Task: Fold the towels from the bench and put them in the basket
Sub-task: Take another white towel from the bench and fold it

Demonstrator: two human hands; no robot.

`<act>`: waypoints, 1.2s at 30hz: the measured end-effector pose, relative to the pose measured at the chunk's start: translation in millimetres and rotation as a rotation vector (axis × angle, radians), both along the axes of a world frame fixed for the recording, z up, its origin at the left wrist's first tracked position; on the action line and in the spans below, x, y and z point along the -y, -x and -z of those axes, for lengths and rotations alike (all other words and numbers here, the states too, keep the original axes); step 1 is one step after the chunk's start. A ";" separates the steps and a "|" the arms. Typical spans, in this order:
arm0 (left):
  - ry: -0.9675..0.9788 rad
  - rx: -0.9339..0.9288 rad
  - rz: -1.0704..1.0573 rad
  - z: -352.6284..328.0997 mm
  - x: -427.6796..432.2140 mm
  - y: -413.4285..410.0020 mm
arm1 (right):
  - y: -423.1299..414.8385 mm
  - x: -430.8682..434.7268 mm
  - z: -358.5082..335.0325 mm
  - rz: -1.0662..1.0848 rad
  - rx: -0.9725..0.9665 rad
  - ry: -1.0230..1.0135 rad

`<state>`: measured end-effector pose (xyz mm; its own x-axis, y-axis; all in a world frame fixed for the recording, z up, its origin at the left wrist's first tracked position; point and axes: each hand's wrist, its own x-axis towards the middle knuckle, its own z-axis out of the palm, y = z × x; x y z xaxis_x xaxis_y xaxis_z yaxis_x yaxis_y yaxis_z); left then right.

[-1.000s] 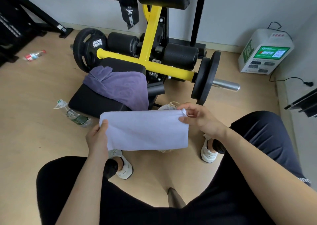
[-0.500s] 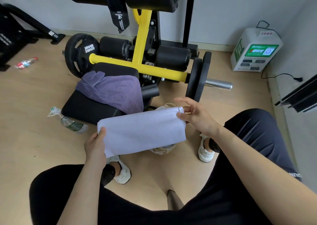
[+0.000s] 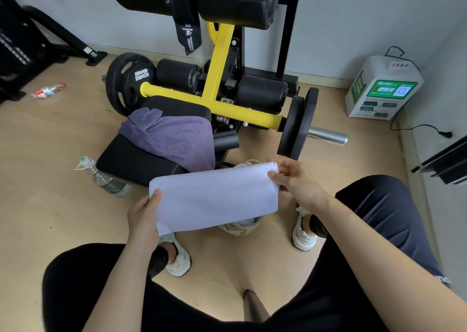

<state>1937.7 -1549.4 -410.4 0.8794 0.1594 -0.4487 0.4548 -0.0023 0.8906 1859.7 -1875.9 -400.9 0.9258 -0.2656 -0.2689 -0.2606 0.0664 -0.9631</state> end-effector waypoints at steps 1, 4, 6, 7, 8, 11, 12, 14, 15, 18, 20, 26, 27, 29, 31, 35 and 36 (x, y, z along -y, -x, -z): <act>-0.025 0.031 0.030 -0.2 -0.1 0.2 | -0.5 1.5 2.2 0.022 -0.026 0.035; -0.159 0.173 0.173 1.3 1.3 0.5 | -0.6 4.0 6.1 0.074 -0.070 0.225; -0.215 0.254 0.237 2.6 2.5 0.8 | -0.5 3.5 5.3 0.083 -0.065 0.353; -0.237 0.286 0.250 3.8 2.8 0.5 | 0.0 2.4 3.8 0.089 -0.064 0.395; -0.256 0.310 0.252 5.2 3.1 -0.1 | 0.2 1.5 2.8 0.095 -0.066 0.421; -0.257 0.320 0.256 7.6 7.9 0.8 | 0.9 -2.0 3.1 0.104 -0.090 0.444; -0.255 0.317 0.268 7.5 11.2 1.8 | 0.9 -4.5 3.0 0.097 -0.091 0.431; -0.257 0.322 0.309 6.7 19.0 5.1 | 0.9 -11.2 2.3 0.070 -0.089 0.388; -0.262 0.336 0.328 6.2 23.1 7.1 | 1.4 -15.8 1.5 0.053 -0.087 0.359; -0.270 0.370 0.365 5.6 35.0 12.4 | 3.8 -30.6 -0.1 0.016 -0.077 0.268; -0.269 0.391 0.418 5.5 42.7 17.7 | 5.0 -39.4 0.1 0.017 -0.074 0.204; -0.236 0.390 0.494 4.3 65.9 37.4 | 5.1 -61.5 4.8 0.005 -0.049 0.053; -0.220 0.390 0.500 5.2 69.6 40.6 | 5.1 -64.2 6.0 -0.011 -0.043 0.046; -0.204 0.381 0.515 7.1 76.2 47.2 | 6.1 -70.0 6.5 -0.043 -0.030 0.037; -0.184 0.365 0.530 8.4 80.8 53.1 | 8.6 -75.8 3.3 -0.076 -0.011 0.017; -0.107 0.364 0.536 5.2 81.7 57.0 | 13.2 -80.1 -1.5 -0.141 -0.024 -0.174; -0.093 0.360 0.542 4.3 80.9 56.8 | 13.4 -79.5 -1.2 -0.147 -0.030 -0.231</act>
